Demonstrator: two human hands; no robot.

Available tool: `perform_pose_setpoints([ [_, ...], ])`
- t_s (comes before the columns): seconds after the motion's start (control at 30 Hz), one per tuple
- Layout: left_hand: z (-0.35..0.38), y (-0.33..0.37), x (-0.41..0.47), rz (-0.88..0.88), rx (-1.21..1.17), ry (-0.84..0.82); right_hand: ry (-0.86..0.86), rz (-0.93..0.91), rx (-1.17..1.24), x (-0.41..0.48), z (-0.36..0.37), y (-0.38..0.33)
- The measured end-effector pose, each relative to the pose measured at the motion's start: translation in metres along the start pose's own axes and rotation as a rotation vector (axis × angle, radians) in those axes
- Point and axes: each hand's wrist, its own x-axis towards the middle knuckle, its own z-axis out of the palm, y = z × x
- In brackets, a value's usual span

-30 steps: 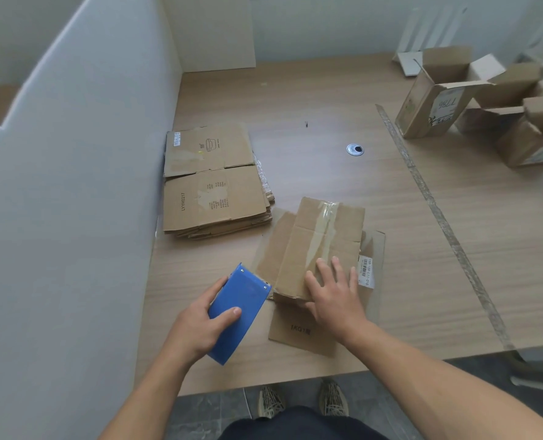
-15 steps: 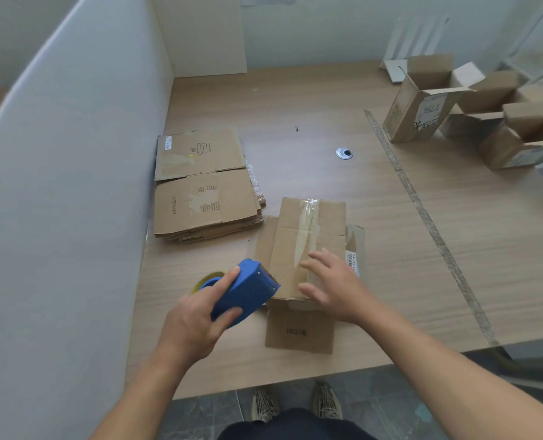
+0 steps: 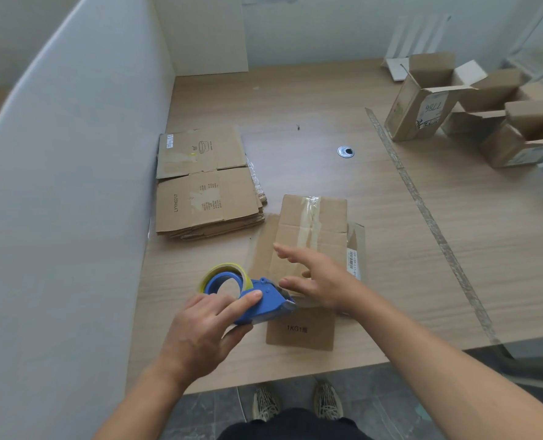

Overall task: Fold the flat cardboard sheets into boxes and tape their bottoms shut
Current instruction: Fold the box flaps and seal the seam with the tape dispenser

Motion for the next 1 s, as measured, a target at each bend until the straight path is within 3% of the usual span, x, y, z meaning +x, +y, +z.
perform_pose_setpoints([
  [0.2, -0.004, -0.002, 0.005, -0.067, -0.037, -0.041, 0.142, -0.052, 0.027, -0.004, 0.006, 0.011],
  [0.6, -0.006, -0.012, 0.026, -0.093, -0.12, -0.336, 0.29, 0.023, 0.046, -0.031, -0.003, 0.036],
  [0.77, -0.014, -0.037, 0.006, -0.178, -0.074, -0.359, 0.478, 0.179, 0.167, -0.058, -0.032, 0.066],
  [0.87, -0.018, -0.043, 0.002, -0.204, -0.077, -0.34, 0.487, 0.289, 0.215, -0.076, -0.034, 0.084],
  [1.0, -0.022, -0.038, 0.027, -0.306, -0.163, -0.556, 0.431, 0.403, 0.277, -0.084, -0.018, 0.095],
])
